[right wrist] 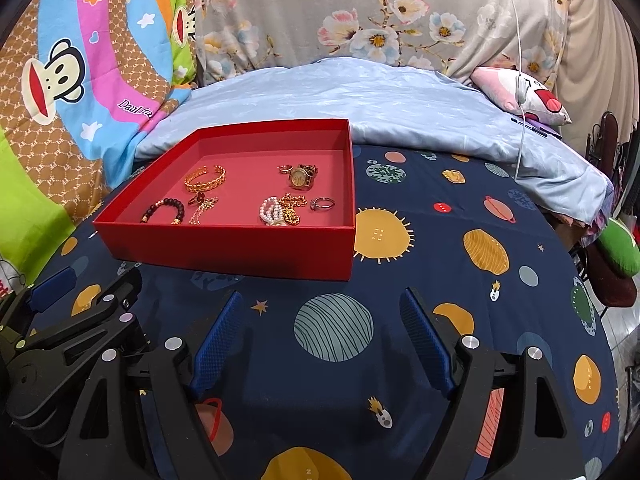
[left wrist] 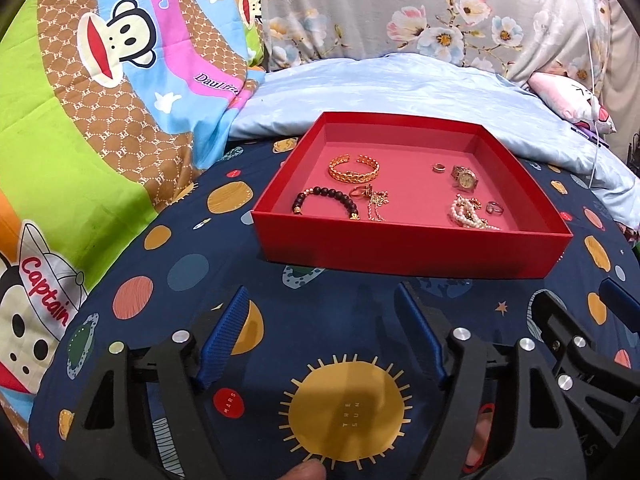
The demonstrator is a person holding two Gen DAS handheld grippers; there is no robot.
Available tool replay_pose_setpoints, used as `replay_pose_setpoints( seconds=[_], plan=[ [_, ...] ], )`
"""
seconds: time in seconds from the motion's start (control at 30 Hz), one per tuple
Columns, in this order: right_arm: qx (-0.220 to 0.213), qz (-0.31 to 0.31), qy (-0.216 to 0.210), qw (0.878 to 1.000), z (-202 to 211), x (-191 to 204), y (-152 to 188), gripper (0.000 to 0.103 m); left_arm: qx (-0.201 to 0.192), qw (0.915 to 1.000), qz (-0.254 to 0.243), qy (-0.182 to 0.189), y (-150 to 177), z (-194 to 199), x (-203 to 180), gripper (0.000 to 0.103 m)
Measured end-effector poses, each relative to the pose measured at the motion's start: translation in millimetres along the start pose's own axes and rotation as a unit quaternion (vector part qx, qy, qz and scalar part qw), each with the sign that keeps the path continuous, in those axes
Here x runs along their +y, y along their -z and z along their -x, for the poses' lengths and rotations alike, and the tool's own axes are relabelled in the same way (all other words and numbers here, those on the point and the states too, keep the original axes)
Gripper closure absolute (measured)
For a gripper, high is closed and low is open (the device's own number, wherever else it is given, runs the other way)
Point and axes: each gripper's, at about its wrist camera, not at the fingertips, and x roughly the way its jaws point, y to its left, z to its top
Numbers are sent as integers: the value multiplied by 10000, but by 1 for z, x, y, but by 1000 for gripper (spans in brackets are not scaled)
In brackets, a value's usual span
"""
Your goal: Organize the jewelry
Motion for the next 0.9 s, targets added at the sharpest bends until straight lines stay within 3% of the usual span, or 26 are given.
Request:
replay_pose_setpoints(
  seconds=[0.9],
  plan=[
    [-21, 19, 7, 10000, 1, 1, 0, 24, 36, 10000, -36, -26, 0, 0, -1, 33]
  ],
)
